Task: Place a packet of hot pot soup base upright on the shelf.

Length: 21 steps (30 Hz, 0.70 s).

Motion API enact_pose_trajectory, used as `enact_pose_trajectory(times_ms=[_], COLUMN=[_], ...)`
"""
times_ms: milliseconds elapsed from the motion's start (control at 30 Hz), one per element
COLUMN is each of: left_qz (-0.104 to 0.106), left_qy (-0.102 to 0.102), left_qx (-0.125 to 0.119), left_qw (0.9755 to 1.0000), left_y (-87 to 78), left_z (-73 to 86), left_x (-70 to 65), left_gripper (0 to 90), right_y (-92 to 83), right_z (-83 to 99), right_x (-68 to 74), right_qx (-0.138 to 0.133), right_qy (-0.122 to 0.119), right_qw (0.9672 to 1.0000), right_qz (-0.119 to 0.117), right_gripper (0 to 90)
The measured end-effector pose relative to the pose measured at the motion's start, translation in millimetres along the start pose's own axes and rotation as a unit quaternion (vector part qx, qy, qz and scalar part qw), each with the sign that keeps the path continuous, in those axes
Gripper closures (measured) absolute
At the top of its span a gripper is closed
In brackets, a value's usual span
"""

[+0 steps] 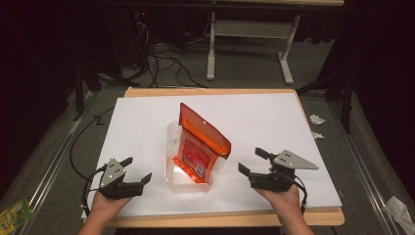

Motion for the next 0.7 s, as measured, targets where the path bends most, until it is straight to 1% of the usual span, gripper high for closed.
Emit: enact_pose_trajectory(times_ms=[67, 100, 133, 167, 200, 233, 267, 333, 400, 433, 533, 600, 633, 700], left_qz=[0.000, -0.001, 0.000, 0.001, 0.003, 0.004, 0.005, 0.008, 0.009, 0.010, 0.012, 0.013, 0.012, 0.015], left_qy=[-0.002, -0.003, -0.005, -0.008, -0.011, -0.014, -0.013, -0.009, -0.005, -0.002, -0.007, -0.009, -0.010, -0.011], left_qx=[0.002, 0.003, 0.002, 0.001, -0.002, -0.006, -0.008, -0.007, -0.004, -0.003, -0.004, -0.003, -0.003, -0.002], left_qw=[1.0000, 1.0000, 1.0000, 1.0000, 0.9999, 0.9999, 0.9999, 0.9999, 0.9999, 0.9999, 0.9999, 0.9999, 0.9999, 0.9998], left_y=[0.1, 0.0, 0.0, -0.5, -0.7, -0.9, -0.7, 0.1, 1.4, 1.7, 1.8, 1.4, 1.1, 0.6], left_z=[0.9, 1.2, 0.8, -0.2, -1.8, -3.7, -4.8, -5.5, -5.0, -4.6, -4.3, -3.8, -3.2, -2.9], left_x=[-0.7, -1.1, -1.6, -2.1, -2.9, -4.2, -5.4, -7.8, -10.1, -10.5, -10.6, -9.5, -8.4, -8.3], left_gripper=[13.7, 13.7, 13.7, 13.7, 13.7, 13.7, 13.7, 13.7, 13.7, 13.7, 13.6, 13.5, 13.1, 12.8], right_y=[-11.8, -18.3, -24.8, -35.1, -35.1, -38.9, -42.0, -43.5, -42.7, -41.8, -39.6, -39.2, -38.5, -38.0], right_z=[8.1, 13.2, 18.6, 27.5, 27.5, 29.7, 30.5, 28.8, 27.0, 27.1, 31.3, 31.9, 31.8, 31.5], right_x=[-16.8, -24.3, -30.6, -41.8, -41.8, -45.5, -48.1, -48.5, -47.7, -47.7, -48.7, -50.1, -50.2, -50.5], right_qx=[0.008, 0.009, 0.007, 0.012, 0.012, 0.012, 0.009, 0.005, 0.001, 0.002, 0.011, 0.011, 0.010, 0.010], right_qy=[0.001, 0.003, 0.008, 0.015, 0.015, 0.019, 0.024, 0.021, 0.011, 0.010, 0.013, 0.012, 0.017, 0.013], right_qw=[0.9994, 0.9988, 0.9986, 0.9974, 0.9974, 0.9971, 0.9969, 0.9968, 0.9969, 0.9969, 0.9968, 0.9967, 0.9965, 0.9966], right_qz=[0.035, 0.047, 0.052, 0.070, 0.070, 0.072, 0.074, 0.077, 0.078, 0.078, 0.078, 0.079, 0.081, 0.081], right_gripper=[15.7, 15.1, 14.5, 12.2, 12.2, 10.9, 9.6, 8.6, 7.3, 7.3, 7.2, 7.2, 7.2, 7.2])
Point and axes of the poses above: each handheld gripper's, and its own axes: y roughly forward along the jaws, z roughly out of its underside, x roughly to its left, the point moved 8 cm from there along y, roughly forward along the jaws, and after that the axes turned 8 degrees about -z, right-handed, at the moved point
